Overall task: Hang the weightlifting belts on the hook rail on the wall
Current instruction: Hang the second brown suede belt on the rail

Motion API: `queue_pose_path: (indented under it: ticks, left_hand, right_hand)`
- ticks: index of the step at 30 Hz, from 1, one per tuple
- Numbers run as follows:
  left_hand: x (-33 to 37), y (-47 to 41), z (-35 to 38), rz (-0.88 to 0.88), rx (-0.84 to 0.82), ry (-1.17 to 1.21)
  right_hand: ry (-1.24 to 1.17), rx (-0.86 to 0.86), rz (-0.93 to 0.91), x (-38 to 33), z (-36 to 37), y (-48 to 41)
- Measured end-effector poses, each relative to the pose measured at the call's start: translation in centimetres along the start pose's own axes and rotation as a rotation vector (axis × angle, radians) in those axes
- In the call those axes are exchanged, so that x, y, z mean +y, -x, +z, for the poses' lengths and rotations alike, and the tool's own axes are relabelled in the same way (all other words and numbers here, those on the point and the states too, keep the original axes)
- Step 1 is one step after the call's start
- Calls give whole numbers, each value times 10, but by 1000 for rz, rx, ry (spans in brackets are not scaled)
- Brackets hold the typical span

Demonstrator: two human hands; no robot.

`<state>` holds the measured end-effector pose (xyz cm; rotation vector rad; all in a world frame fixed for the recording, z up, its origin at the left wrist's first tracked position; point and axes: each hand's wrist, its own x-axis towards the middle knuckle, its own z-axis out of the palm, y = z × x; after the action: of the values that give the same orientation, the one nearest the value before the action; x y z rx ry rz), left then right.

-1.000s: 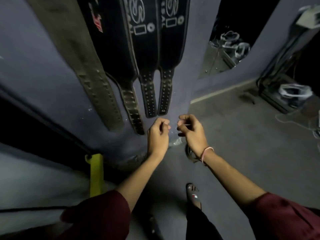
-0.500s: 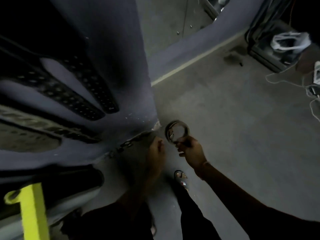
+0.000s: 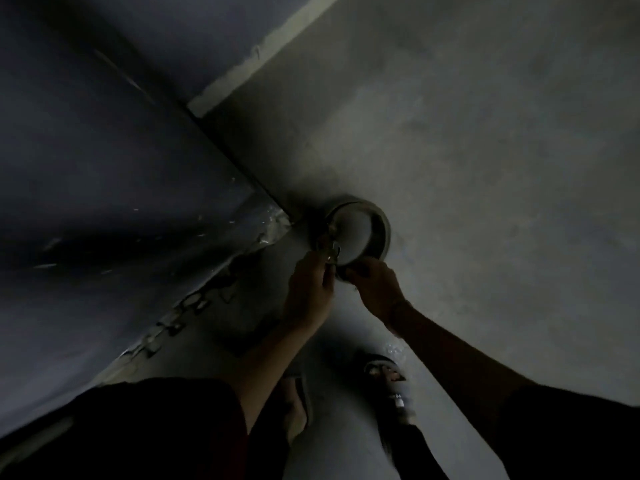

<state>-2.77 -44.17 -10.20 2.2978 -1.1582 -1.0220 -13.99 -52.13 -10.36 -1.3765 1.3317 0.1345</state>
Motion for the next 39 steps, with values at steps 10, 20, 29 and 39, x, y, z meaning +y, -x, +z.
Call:
queue_pose_path:
  ticks: [10, 20, 29, 39]
  left_hand:
    - [-115, -115, 79, 76, -183, 13]
    - [-118, -113, 80, 176, -199, -34]
    - [-8, -65, 26, 413, -184, -319]
    - [154, 51, -103, 360, -91, -201]
  right_hand:
    - [-54, 27, 33, 69, 98, -159]
    - [-63, 102, 137, 68, 92, -147]
    - [512, 253, -154, 26, 14, -17]
    - [829, 323, -481, -91, -116, 162]
